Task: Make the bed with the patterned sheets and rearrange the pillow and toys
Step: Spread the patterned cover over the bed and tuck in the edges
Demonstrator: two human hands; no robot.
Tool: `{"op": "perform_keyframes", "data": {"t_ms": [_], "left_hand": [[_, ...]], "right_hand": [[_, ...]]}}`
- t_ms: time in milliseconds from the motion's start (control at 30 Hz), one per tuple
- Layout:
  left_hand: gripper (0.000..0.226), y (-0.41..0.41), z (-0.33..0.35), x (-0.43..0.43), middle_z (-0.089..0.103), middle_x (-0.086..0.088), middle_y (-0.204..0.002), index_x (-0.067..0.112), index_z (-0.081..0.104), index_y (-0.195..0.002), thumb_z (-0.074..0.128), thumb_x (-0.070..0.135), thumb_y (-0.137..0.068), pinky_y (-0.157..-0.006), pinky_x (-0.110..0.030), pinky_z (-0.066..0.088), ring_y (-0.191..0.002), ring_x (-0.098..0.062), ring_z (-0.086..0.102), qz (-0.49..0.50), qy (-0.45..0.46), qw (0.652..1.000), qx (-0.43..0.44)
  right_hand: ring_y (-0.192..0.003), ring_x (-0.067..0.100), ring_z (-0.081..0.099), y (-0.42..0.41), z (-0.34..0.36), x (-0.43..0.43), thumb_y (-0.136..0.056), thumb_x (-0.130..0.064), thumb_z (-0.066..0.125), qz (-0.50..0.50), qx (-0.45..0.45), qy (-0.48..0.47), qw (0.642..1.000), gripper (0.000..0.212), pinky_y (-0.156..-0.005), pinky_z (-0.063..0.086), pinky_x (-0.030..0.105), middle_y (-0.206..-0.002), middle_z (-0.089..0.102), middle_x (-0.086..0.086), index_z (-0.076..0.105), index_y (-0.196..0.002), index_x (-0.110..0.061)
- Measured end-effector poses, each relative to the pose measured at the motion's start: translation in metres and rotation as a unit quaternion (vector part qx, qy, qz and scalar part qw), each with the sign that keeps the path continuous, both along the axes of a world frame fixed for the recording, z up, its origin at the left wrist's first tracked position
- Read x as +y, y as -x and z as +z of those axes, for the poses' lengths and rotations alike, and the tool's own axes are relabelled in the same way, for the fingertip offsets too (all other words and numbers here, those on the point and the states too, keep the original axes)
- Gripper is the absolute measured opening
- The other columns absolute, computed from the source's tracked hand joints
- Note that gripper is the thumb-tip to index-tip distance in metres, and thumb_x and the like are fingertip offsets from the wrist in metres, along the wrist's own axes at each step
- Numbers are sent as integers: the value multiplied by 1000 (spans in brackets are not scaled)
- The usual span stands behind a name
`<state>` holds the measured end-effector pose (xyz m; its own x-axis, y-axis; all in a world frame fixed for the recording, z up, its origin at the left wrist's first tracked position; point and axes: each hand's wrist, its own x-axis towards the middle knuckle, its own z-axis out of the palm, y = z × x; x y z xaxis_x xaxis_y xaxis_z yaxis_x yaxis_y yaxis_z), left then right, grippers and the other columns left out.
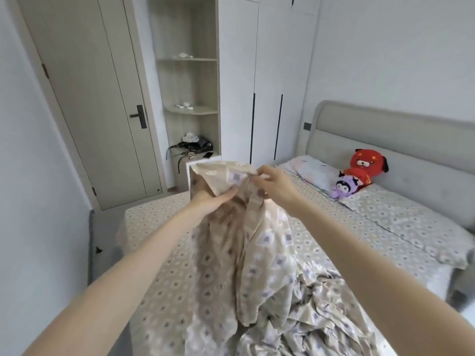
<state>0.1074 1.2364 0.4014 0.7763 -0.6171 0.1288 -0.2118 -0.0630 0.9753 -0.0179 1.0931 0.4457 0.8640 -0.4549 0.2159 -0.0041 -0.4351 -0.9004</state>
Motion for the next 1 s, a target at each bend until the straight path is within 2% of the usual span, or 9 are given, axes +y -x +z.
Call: {"op": "perform_keyframes", "data": {"t_ms": [200,300,400,467,567,700,800,900,1000], "left_hand": [[31,-26,-15,-8,68,-7,-85,5,68,-97,51,31,-97,-75,-31,48,-83,-19,62,11,-88,985,-148],[23,-38,-5,-6,60,17,-63,15,64,-80,53,27,-96,-59,-13,35,-60,2,52,-33,-102,966,-237],[27,-47,4,-12,40,13,-39,15,64,-69,59,26,-92,-45,-12,31,-38,2,41,-57,-111,950,-284],[26,-50,8,-17,49,4,-45,12,66,-68,61,21,-92,-47,-10,42,-41,1,52,-90,-93,968,-214],[31,-48,14,-27,58,-19,-67,-11,62,-79,57,15,-94,-57,-38,59,-56,-22,70,-134,-51,986,-90],[18,-42,28,-45,64,-12,-74,0,69,-90,57,12,-94,-49,-27,56,-59,-18,68,-161,4,987,-10],[18,-34,43,-58,66,-5,-67,-1,69,-86,60,13,-93,-62,-30,59,-61,-17,66,-161,41,985,40],[22,-27,64,-64,68,-2,-60,7,66,-71,61,12,-92,-53,-25,56,-56,-15,67,-190,87,974,86],[21,-31,84,-66,68,-9,-70,7,67,-74,61,14,-92,-55,-28,58,-59,-18,68,-205,121,968,76]], "right_hand": [[-55,9,52,-17,-20,5,-93,-19,57,-62,-1,-12,998,15,-56,42,20,-68,59,-2,53,-79,-18],[-51,10,50,-25,-29,2,-93,-21,55,-182,14,82,980,9,-52,41,19,-61,56,-4,58,-85,-19],[-56,19,59,-36,-40,5,-96,-20,51,-239,30,34,970,11,-57,53,36,-68,60,2,56,-97,-11],[-66,25,68,-38,-45,11,-96,-14,50,-241,7,-60,969,7,-65,57,43,-77,66,9,47,-101,-10],[-72,9,64,-29,-51,19,-87,2,55,-191,5,-132,973,26,-66,53,29,-94,63,4,40,-106,-8],[-81,8,52,-12,-69,34,-73,-12,68,-113,127,-7,985,40,-67,46,25,-100,53,0,41,-103,-11],[-116,17,42,-10,-88,36,-69,-44,71,-214,218,182,935,72,-90,45,31,-133,37,2,41,-124,-9],[-117,30,36,-9,-99,34,-89,-41,56,-368,211,272,864,37,-93,40,38,-126,38,8,52,-109,-10],[-91,27,54,-7,-90,18,-94,-17,47,-385,166,214,882,10,-75,46,36,-102,55,9,54,-93,-10]]}}
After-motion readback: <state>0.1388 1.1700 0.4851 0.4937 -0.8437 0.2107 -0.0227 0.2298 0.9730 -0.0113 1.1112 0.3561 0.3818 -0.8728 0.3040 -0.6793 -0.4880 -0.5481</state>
